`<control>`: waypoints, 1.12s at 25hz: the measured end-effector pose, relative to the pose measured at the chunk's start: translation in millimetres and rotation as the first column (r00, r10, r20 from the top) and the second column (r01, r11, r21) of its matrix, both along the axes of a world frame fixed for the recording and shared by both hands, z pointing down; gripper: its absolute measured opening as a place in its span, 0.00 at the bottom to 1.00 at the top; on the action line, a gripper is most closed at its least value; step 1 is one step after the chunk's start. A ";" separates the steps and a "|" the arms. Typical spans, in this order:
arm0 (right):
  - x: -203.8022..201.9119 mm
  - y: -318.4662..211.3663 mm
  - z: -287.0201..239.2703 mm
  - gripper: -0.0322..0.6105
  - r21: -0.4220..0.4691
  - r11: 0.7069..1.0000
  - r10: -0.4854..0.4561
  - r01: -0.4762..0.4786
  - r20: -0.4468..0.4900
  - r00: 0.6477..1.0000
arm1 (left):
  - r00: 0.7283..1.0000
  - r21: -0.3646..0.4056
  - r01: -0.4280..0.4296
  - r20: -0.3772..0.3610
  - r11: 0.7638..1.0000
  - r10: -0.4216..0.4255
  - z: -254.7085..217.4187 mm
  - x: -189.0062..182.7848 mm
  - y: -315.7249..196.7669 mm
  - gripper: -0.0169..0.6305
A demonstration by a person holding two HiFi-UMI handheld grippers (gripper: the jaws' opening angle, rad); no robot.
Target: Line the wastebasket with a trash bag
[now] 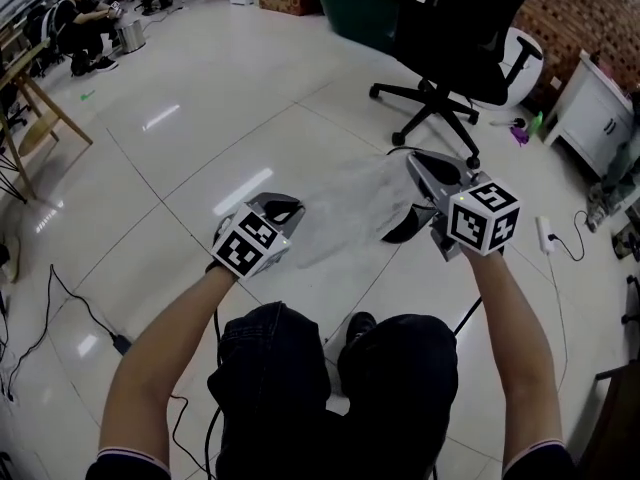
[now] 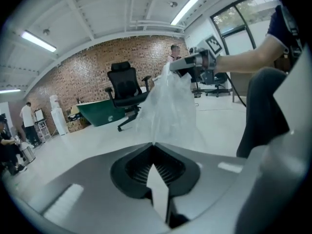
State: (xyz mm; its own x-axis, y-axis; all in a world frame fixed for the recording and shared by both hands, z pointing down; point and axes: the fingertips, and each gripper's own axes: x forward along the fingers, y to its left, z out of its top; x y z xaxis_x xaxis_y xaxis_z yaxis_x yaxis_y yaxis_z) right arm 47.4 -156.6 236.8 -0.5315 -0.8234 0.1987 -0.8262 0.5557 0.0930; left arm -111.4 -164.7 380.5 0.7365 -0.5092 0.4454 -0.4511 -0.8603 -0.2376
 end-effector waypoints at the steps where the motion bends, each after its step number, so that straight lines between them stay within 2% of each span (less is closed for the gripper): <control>1: 5.8 5.3 -5.0 0.05 0.009 1.000 0.012 -0.012 0.001 1.000 | 1.000 0.013 0.006 -0.009 1.000 -0.006 -13.9 -1.3 0.0 0.05; 7: 39.5 36.8 -34.5 0.05 0.059 0.995 0.080 -0.080 0.005 0.997 | 0.998 0.096 0.026 -0.059 0.995 -0.020 -98.0 9.1 3.4 0.05; 14: 75.9 68.0 -66.5 0.05 0.114 0.981 0.158 -0.158 0.006 0.987 | 0.995 0.187 0.060 -0.091 0.981 -0.043 -168.2 42.7 6.1 0.05; 22: 123.4 90.4 -122.4 0.05 0.188 0.945 0.274 -0.268 -0.008 0.962 | 0.983 0.299 0.003 -0.175 0.954 0.051 -252.9 95.8 11.9 0.05; 28: 143.7 82.0 -154.9 0.05 0.230 0.922 0.325 -0.312 -0.018 0.946 | 0.975 0.342 -0.038 -0.192 0.939 0.109 -282.2 129.5 -0.1 0.05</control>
State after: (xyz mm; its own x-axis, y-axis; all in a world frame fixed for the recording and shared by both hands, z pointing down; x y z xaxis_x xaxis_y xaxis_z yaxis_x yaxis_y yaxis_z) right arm 191.1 -74.6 81.9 -0.2273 -0.9737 0.0133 -0.9463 0.2240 0.2333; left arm 18.2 -164.8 98.4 0.8344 -0.5432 0.0938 -0.4594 -0.7793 -0.4262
